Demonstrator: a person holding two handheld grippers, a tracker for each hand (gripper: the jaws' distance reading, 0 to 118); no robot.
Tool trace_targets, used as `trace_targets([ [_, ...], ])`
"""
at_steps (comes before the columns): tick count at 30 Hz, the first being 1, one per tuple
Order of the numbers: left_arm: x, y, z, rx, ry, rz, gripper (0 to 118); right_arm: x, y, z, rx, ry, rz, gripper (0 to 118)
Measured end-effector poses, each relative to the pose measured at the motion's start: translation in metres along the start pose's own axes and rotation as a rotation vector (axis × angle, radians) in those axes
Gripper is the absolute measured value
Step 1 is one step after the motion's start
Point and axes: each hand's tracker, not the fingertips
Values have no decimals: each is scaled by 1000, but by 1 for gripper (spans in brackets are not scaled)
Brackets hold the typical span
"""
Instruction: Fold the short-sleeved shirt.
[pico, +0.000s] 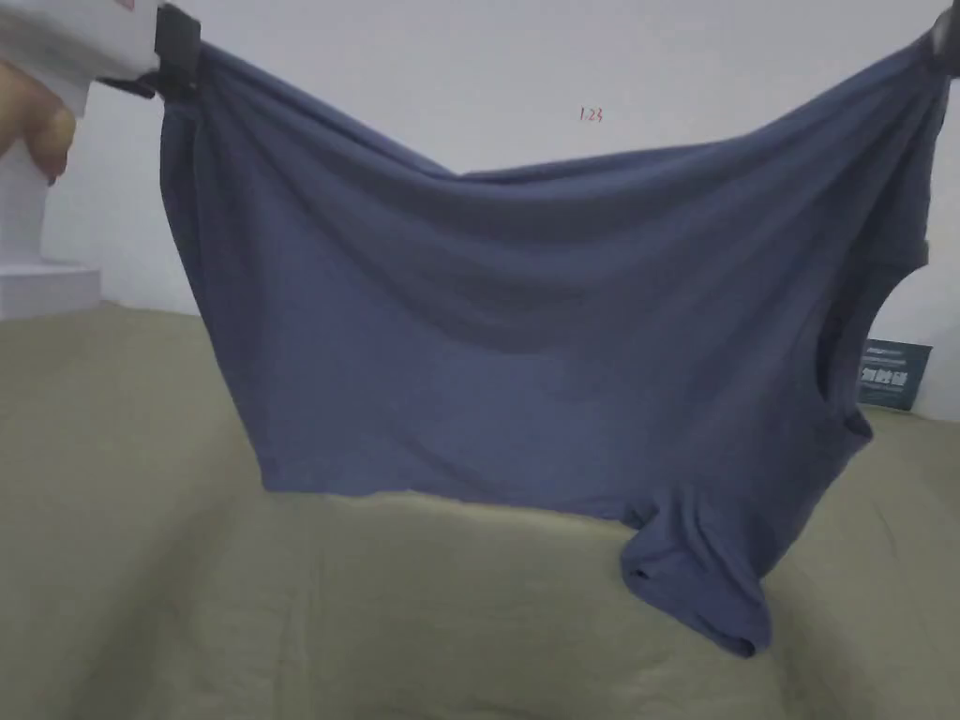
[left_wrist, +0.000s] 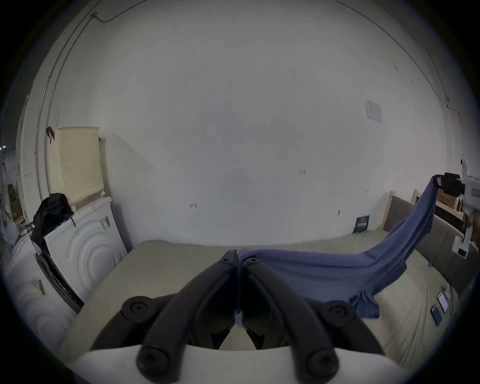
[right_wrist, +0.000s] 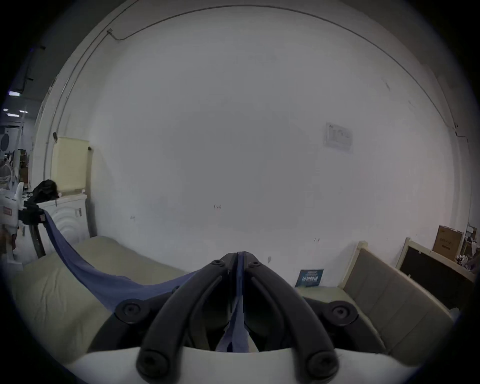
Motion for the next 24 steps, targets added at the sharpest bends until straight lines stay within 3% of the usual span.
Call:
trace_targets([
  [2, 1, -19, 13, -20, -10, -16, 3, -3, -23, 19, -17, 18, -9, 9],
  [3, 1, -27, 19, -28, -13, -20, 3, -5, -30, 21, -36, 85, -4, 9],
  [6, -2, -54, 42, -44, -40, -2, 3, -4, -59, 45, -90, 99, -5, 9],
  [14, -4, -119, 108, -106, -72, -23, 3, 10, -128, 132, -187, 85, -66, 9],
  [24, -4, -182, 194, -97, -105, -6, 3, 13, -150, 231, -150, 110, -86, 9],
])
